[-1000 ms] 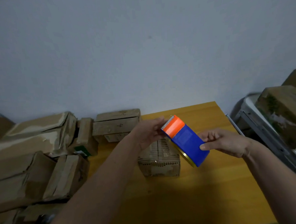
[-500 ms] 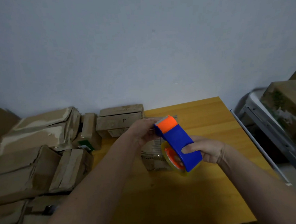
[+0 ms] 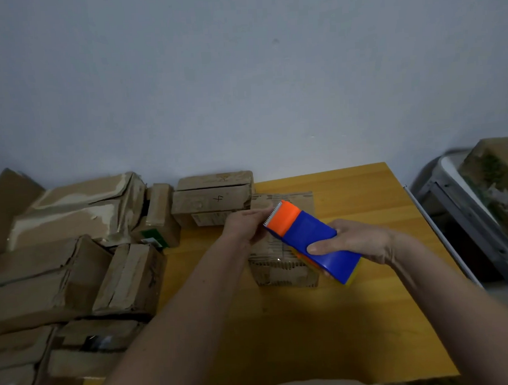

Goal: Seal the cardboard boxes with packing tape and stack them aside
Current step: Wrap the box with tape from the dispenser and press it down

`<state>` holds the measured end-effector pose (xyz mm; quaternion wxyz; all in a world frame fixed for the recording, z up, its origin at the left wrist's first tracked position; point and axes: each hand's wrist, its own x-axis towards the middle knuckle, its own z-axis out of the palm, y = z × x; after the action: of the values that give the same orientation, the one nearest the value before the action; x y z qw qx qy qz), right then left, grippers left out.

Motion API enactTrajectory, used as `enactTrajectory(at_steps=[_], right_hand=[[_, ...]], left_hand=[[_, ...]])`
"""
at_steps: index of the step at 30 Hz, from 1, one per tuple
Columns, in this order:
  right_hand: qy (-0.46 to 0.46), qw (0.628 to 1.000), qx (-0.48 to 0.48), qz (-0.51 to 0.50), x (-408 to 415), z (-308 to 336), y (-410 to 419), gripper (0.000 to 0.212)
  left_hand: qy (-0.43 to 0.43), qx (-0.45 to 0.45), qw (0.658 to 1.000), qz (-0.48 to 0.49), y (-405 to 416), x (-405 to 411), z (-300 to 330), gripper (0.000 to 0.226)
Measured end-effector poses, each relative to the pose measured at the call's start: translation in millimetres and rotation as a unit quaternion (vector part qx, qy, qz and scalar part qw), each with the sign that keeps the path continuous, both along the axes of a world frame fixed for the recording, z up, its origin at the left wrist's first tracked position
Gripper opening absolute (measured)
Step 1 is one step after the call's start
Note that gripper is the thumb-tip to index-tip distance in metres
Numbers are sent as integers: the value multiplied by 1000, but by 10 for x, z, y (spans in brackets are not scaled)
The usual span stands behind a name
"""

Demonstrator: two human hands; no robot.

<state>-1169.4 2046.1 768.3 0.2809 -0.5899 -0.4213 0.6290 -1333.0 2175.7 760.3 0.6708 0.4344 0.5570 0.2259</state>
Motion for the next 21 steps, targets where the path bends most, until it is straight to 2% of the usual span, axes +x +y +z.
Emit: enactTrajectory(at_steps=[3, 6, 8, 13, 18, 21], right_hand=[[-32, 999, -12, 18, 88, 60, -60, 34], [-61, 997, -32, 35, 181, 61, -170, 49], [-79, 995, -43, 41, 209, 63, -207, 57], [-102, 990, -96, -11, 157, 167, -95, 51], [-138, 984, -107, 30, 104, 267, 44, 55], [-178, 977, -114, 16, 38, 275, 149, 42]], left_hand=[[3, -25, 999, 42, -62, -31, -57, 9], [-11, -28, 995, 98, 31, -172, -65, 17], [-4, -16, 995, 96, 57, -264, -73, 25], [3, -19, 993, 116, -130, -352, -132, 17], [42, 12, 980, 195, -329, -377, -272, 9], [69, -3, 972, 224, -416, -399, -409, 16]])
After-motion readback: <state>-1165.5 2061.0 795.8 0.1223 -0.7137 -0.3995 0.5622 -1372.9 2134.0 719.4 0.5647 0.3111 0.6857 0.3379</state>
